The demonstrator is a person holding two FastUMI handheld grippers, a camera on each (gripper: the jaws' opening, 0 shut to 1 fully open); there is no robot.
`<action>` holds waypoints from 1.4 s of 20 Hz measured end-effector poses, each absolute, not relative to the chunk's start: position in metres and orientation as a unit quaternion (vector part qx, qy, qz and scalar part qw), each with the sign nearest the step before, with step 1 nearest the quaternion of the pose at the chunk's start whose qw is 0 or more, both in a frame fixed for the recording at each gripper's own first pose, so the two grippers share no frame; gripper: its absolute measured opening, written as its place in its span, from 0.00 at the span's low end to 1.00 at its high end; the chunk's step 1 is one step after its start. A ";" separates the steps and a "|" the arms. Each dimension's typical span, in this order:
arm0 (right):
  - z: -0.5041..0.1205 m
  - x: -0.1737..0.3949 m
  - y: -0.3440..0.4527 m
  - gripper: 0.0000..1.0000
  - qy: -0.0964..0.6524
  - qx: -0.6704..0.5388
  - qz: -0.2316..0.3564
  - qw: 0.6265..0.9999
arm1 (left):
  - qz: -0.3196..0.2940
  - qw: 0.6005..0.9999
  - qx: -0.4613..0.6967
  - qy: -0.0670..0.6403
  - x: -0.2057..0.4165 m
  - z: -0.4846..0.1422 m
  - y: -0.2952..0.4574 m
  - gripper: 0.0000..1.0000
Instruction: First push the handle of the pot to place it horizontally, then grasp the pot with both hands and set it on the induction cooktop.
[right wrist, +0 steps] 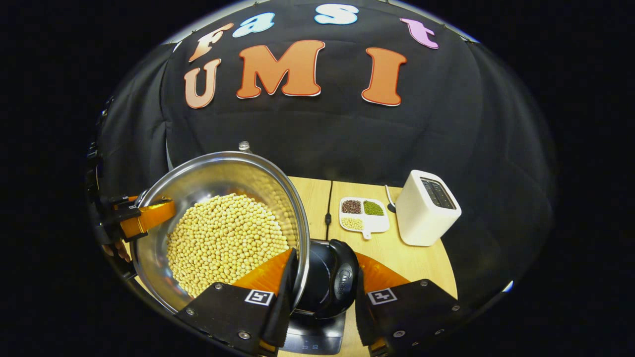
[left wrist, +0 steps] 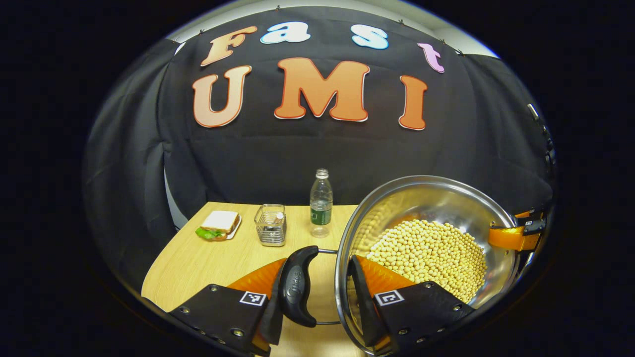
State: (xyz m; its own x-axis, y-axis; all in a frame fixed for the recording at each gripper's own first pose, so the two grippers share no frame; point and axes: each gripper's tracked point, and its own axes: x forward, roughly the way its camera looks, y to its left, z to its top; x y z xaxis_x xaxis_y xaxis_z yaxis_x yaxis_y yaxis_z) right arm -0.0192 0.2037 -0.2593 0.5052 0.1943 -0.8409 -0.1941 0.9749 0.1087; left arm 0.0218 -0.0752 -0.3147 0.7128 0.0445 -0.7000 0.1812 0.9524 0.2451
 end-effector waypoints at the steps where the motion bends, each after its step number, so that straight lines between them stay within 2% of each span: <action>1: -0.254 -0.017 0.200 0.55 0.484 0.002 0.109 0.869 | -0.040 0.913 0.150 0.377 0.023 -0.317 -0.082 0.64; 7: -0.259 -0.022 0.201 0.55 0.482 0.009 0.090 0.872 | -0.055 0.913 0.153 0.374 0.025 -0.333 -0.118 0.64; 8: -0.256 -0.023 0.199 0.54 0.481 0.010 0.087 0.872 | -0.057 0.913 0.151 0.374 0.025 -0.338 -0.123 0.68; 9: -0.255 -0.023 0.199 0.54 0.480 0.010 0.085 0.873 | -0.058 0.913 0.150 0.375 0.025 -0.341 -0.128 0.64; 13: -0.252 -0.027 0.199 0.55 0.488 0.015 0.079 0.869 | -0.061 0.908 0.151 0.386 0.023 -0.360 -0.140 0.64; 28: -0.265 -0.030 0.207 0.54 0.543 0.024 0.082 0.835 | -0.049 0.877 0.160 0.451 0.010 -0.431 -0.129 0.64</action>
